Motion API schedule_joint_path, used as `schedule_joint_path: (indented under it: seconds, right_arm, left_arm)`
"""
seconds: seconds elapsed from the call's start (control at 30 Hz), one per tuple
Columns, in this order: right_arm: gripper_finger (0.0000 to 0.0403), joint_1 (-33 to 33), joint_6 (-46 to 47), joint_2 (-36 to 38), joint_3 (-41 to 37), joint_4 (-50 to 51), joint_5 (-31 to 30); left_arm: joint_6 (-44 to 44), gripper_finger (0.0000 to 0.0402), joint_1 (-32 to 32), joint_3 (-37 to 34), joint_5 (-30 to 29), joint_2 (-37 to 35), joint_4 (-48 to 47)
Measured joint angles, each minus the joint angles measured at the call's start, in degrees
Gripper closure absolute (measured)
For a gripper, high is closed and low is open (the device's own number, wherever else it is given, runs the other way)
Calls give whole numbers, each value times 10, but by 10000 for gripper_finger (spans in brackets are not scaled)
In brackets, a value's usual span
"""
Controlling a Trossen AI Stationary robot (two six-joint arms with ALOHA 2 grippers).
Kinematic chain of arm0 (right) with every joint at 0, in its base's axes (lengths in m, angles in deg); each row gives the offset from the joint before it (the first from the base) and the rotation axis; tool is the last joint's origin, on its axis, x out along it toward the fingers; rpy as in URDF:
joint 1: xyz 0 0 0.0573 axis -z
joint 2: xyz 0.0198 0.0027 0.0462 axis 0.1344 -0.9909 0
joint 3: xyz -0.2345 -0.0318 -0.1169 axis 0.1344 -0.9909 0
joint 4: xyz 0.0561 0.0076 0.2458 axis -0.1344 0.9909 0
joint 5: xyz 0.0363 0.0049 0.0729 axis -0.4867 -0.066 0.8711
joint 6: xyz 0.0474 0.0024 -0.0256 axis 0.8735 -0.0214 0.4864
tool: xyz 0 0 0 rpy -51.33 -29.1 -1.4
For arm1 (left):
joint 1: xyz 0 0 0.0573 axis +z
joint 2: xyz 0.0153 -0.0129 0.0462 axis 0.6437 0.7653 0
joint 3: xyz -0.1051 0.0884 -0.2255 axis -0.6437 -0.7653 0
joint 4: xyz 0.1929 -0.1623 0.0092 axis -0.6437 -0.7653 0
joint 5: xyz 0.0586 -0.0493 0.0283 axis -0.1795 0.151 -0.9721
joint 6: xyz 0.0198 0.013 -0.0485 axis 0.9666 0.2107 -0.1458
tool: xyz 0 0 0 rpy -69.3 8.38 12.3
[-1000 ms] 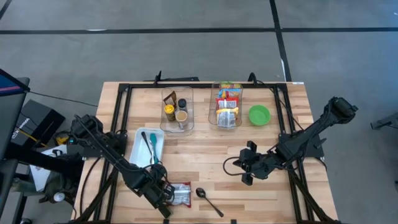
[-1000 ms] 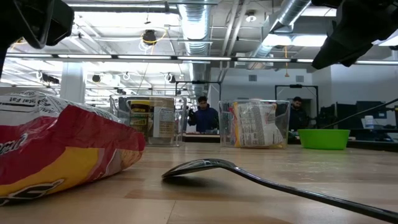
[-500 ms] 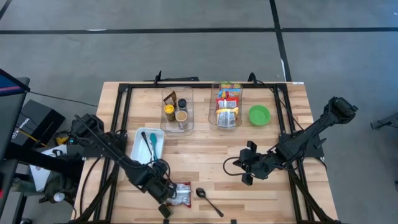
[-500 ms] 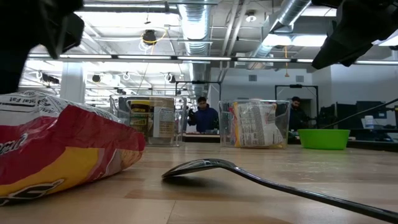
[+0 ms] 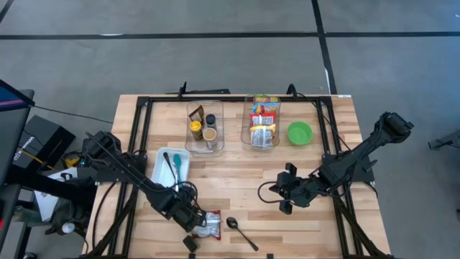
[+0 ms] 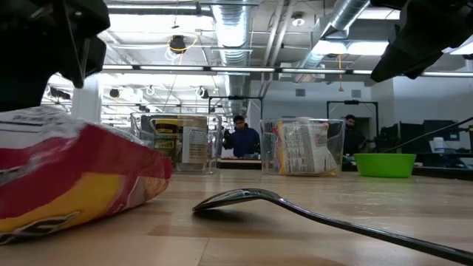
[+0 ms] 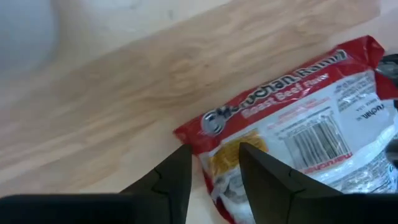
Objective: Pick & Place Food Item
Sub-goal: Put the dark red noodle pack into the right transparent bin
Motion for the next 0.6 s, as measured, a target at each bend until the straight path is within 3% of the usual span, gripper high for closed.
schedule_joint_path:
  seconds: [0.13,0.6]
  right_arm:
    - [403,0,0,0,0,0,0]
    - [403,0,0,0,0,0,0]
  left_arm:
    - [-2,274,0,-26,0,-2,48]
    - [1,275,0,-33,5,-25,34]
